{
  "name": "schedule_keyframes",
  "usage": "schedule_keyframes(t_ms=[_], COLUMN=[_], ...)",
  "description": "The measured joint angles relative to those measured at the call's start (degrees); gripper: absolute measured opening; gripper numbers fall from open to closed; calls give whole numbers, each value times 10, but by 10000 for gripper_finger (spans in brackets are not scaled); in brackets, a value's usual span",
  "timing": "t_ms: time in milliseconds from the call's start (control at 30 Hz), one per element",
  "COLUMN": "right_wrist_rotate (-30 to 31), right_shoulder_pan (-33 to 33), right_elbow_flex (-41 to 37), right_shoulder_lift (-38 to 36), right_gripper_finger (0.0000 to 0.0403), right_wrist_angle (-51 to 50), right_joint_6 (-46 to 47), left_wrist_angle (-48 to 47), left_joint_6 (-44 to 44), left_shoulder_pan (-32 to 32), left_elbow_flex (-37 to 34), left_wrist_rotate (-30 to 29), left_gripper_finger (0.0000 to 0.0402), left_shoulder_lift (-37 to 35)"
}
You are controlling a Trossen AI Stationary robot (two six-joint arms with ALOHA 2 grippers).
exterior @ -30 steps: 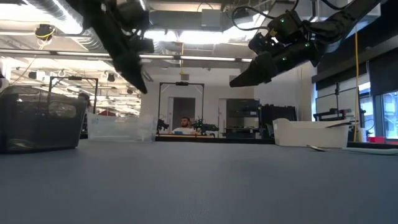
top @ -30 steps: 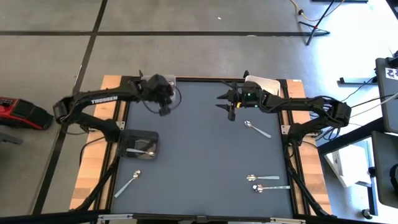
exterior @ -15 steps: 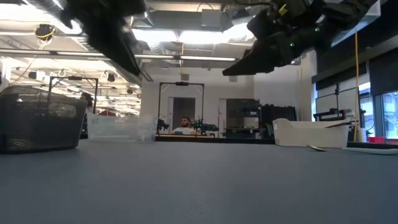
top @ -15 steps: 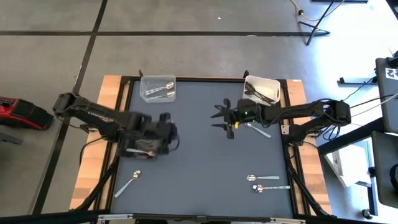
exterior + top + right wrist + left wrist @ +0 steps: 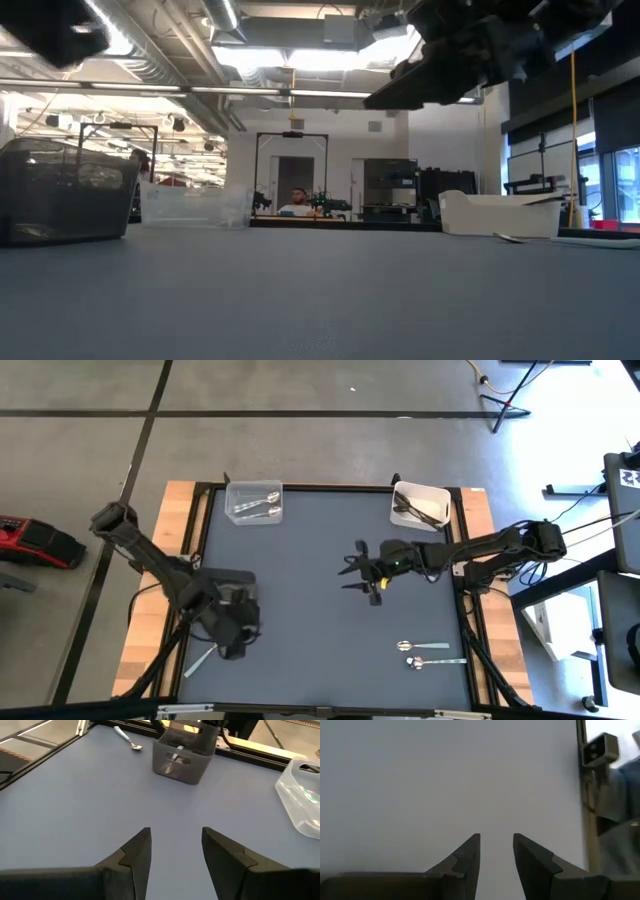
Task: Sort silverware by color (type)
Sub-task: Put the blue spoon into the black bin
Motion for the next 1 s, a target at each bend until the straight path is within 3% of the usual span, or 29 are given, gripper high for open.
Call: schedule_keyframes(t_ms=[267,500,833,1000], right_wrist_rotate=[1,-1,-2,-2], right_shoulder_pan=[13,13,13,13], right_elbow_flex=[0,0,0,0], right_shoulder_lift=[0,0,0,0], right_gripper_finger=[165,165,165,165], right_wrist_angle=[-3,-34,-49,-49], right_joint_6=[12,22,63,63], left_wrist_angle=[-76,-132,-130,-136], left_joint_6=[-330,-543,-677,-676], left_shoulder_pan=[-123,-201,-218,-217], left_elbow_flex=[0,0,0,0], left_wrist_rotate=[2,22,194,223], left_gripper_finger=[111,111,111,111], left_shoulder_lift=[0,29,142,182])
